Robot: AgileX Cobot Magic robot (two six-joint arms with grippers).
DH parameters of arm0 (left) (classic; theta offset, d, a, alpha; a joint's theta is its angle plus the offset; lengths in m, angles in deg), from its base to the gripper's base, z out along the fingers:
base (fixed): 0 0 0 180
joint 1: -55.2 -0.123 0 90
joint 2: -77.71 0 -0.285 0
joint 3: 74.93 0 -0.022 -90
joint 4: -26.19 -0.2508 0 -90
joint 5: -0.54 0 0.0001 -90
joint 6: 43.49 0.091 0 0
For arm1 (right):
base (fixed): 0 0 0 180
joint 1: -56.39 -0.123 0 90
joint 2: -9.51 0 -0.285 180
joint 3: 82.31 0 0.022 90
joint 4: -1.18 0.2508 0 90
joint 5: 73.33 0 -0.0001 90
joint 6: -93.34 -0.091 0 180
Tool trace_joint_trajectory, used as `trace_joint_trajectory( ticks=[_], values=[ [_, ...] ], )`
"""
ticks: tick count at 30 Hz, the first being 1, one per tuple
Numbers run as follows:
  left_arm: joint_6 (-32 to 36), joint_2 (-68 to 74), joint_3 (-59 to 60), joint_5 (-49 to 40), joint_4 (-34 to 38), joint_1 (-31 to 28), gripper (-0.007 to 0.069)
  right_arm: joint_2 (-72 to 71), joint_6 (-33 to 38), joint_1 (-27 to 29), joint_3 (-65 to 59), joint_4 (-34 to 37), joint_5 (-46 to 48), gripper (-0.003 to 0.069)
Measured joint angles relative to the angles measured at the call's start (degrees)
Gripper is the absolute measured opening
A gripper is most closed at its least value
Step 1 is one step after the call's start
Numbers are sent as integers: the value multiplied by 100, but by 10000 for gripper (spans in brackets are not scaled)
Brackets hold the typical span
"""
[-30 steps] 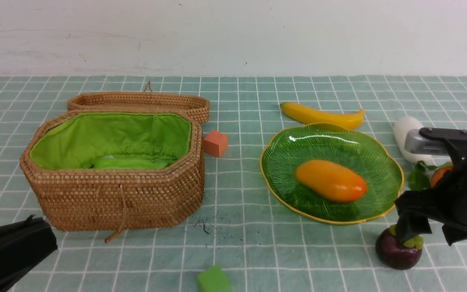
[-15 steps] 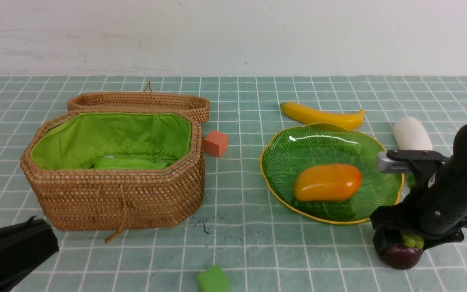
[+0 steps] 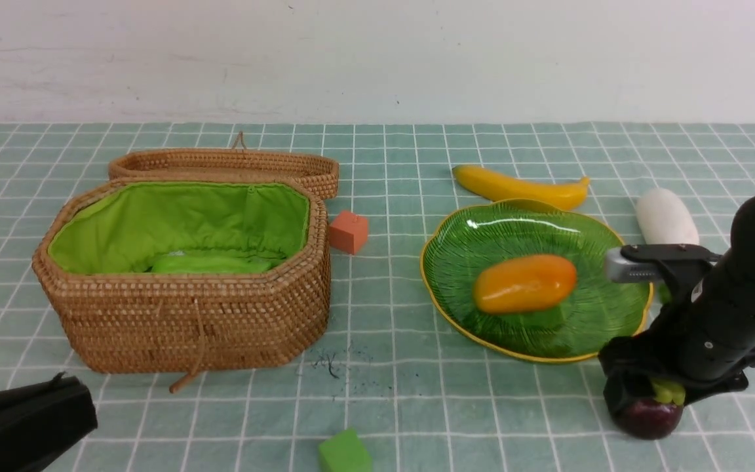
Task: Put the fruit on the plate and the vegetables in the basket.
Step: Use the right arm to grab a mangosteen and put it into the right plate
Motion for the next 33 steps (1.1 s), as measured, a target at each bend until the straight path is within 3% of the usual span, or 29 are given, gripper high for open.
trace_joint_trajectory(
  ticks=[6, 16, 22, 27, 33],
  values=[
    [0, 0, 0, -16, 4, 0, -13, -119, 32, 0, 250, -30, 857, 571],
    [0, 0, 0, -30, 18, 0, -13, -1233, -156, 0, 443, -76, 1100, 571],
    [0, 0, 0, -32, 18, 0, -13, -1318, -207, 0, 744, 199, 267, 571],
    [0, 0, 0, 64, 23, 0, -13, -422, -107, 0, 1350, 422, -845, 570],
    [0, 0, 0, 91, 23, 0, -13, 599, -97, 0, 1813, 450, -1233, 570]
  ],
)
